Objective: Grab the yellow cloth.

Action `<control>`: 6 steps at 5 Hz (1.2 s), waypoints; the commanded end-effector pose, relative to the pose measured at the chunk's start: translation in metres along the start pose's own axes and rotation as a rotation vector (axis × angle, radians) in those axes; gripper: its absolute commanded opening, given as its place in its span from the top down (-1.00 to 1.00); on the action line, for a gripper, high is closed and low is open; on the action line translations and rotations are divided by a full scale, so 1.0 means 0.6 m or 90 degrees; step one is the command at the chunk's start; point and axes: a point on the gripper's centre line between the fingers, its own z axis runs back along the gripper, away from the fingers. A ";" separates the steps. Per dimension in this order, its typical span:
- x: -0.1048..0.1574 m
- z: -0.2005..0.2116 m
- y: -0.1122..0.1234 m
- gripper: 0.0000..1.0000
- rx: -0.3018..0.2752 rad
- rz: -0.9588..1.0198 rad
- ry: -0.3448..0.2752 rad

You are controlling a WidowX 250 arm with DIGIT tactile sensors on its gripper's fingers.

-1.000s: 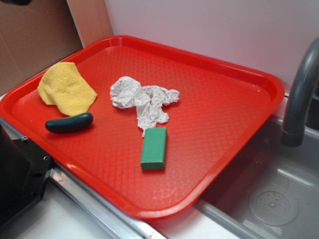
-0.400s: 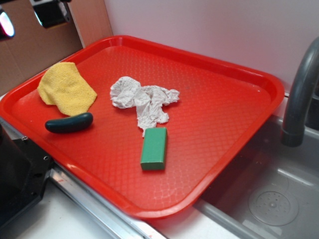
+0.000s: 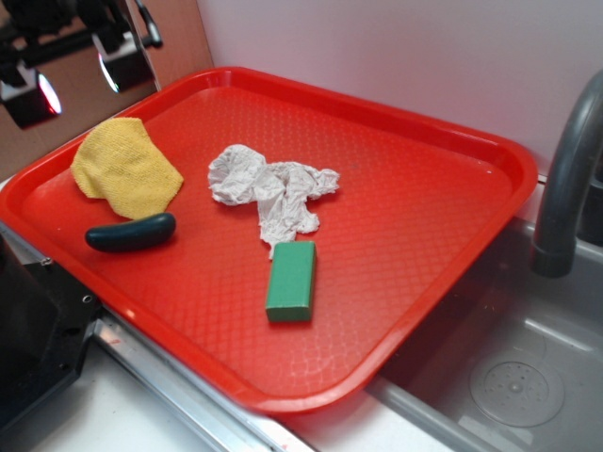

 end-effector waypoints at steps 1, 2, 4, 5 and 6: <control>0.044 -0.082 0.002 -1.00 0.012 0.020 -0.055; 0.063 -0.133 0.002 -1.00 0.046 0.023 -0.092; 0.067 -0.176 -0.002 1.00 0.047 0.022 -0.085; 0.074 -0.173 -0.013 1.00 0.046 0.032 -0.086; 0.080 -0.171 -0.021 1.00 0.044 0.043 -0.083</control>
